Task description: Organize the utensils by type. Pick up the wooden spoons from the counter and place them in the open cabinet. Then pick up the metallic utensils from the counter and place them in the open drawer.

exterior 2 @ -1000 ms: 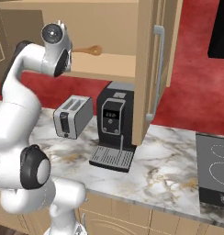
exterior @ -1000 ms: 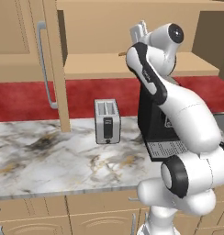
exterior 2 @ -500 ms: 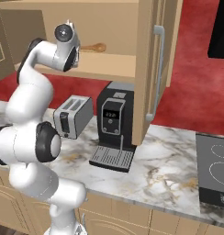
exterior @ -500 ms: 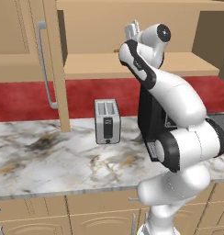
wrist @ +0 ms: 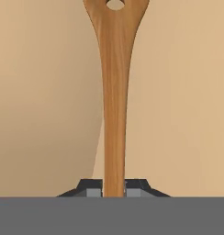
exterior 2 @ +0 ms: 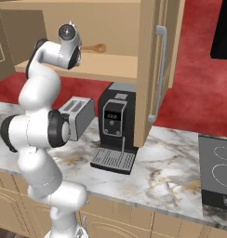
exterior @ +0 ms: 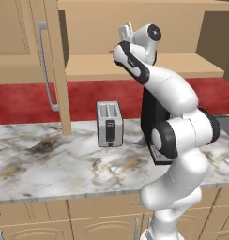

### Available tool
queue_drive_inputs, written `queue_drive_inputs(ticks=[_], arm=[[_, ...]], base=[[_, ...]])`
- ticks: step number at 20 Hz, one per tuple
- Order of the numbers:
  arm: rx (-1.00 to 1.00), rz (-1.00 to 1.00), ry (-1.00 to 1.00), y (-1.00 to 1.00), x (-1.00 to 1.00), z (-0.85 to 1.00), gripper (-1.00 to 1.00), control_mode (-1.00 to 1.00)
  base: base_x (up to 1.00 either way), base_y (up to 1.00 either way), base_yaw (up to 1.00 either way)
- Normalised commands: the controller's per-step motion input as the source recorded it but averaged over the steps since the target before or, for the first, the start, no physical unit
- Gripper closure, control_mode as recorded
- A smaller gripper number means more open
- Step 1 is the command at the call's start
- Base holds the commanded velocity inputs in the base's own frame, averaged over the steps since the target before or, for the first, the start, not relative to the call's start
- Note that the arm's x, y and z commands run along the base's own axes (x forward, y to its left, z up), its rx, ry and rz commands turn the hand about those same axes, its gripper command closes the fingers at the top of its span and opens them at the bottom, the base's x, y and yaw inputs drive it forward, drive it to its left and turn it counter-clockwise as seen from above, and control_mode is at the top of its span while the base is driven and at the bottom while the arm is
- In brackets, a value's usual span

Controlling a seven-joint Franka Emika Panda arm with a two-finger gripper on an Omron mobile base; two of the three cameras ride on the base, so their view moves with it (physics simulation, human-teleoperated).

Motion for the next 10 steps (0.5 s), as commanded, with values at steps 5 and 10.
queue_drive_inputs(ticks=[5,10], arm=[[0.00,0.00,0.05,0.14,0.44,-0.17,1.00,-1.00],[0.00,0.00,0.06,0.08,0.17,-0.33,-1.00,-1.00]], base=[[0.00,0.00,0.00],[0.00,0.00,0.00]])
